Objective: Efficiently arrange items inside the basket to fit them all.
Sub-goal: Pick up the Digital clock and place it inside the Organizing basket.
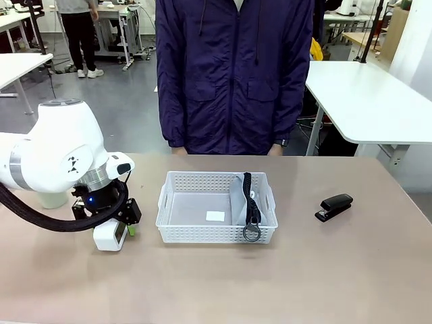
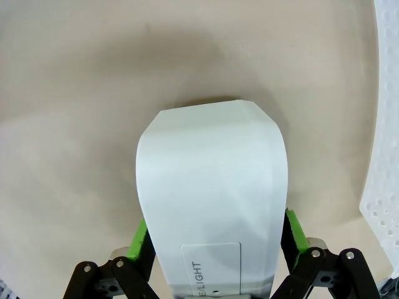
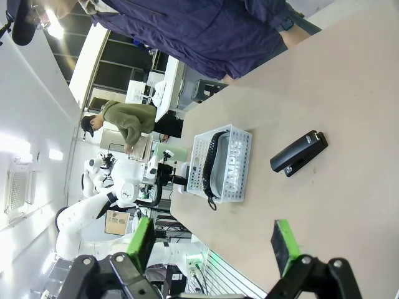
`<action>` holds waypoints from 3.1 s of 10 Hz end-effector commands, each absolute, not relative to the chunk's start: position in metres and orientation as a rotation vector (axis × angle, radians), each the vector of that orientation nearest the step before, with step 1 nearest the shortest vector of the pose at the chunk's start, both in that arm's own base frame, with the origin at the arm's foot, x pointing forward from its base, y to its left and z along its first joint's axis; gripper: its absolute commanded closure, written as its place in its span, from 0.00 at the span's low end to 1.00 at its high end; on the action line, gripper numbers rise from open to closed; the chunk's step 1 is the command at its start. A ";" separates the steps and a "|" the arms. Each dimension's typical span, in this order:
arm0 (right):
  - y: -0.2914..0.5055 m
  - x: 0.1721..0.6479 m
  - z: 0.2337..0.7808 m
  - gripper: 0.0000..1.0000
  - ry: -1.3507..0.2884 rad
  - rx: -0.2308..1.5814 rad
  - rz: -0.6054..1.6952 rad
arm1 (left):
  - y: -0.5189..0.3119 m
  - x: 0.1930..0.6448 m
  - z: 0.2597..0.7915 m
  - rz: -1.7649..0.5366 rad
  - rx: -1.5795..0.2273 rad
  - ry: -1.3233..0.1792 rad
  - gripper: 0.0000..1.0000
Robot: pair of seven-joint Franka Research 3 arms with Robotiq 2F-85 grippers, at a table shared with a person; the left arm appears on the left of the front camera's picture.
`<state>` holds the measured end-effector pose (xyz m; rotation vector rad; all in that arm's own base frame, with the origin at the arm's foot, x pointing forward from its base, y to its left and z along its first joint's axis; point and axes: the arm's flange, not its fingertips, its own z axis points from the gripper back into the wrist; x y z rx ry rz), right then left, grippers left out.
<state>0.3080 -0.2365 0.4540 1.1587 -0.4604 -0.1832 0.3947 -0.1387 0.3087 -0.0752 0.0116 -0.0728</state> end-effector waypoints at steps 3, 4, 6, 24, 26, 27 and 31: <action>-0.238 0.311 0.456 0.00 -0.494 1.174 -0.163 | -0.140 0.400 0.308 -0.041 -0.048 0.011 1.00; -0.238 0.311 0.456 0.00 -0.494 1.174 -0.163 | -0.140 0.401 0.307 -0.039 -0.049 0.013 1.00; -0.238 0.311 0.456 0.00 -0.494 1.174 -0.163 | -0.140 0.402 0.306 -0.043 -0.043 0.015 0.84; -0.238 0.311 0.456 0.00 -0.494 1.174 -0.163 | -0.074 0.312 0.541 0.048 -0.157 -0.205 0.94; -0.238 0.311 0.456 0.00 -0.494 1.174 -0.163 | -0.069 0.309 0.536 0.065 -0.161 -0.207 0.47; -0.238 0.311 0.456 0.00 -0.494 1.174 -0.163 | -0.090 0.314 0.536 -0.041 -0.150 -0.260 0.47; -0.238 0.311 0.456 0.00 -0.494 1.174 -0.163 | -0.213 0.352 0.505 -0.418 -0.104 -0.240 0.47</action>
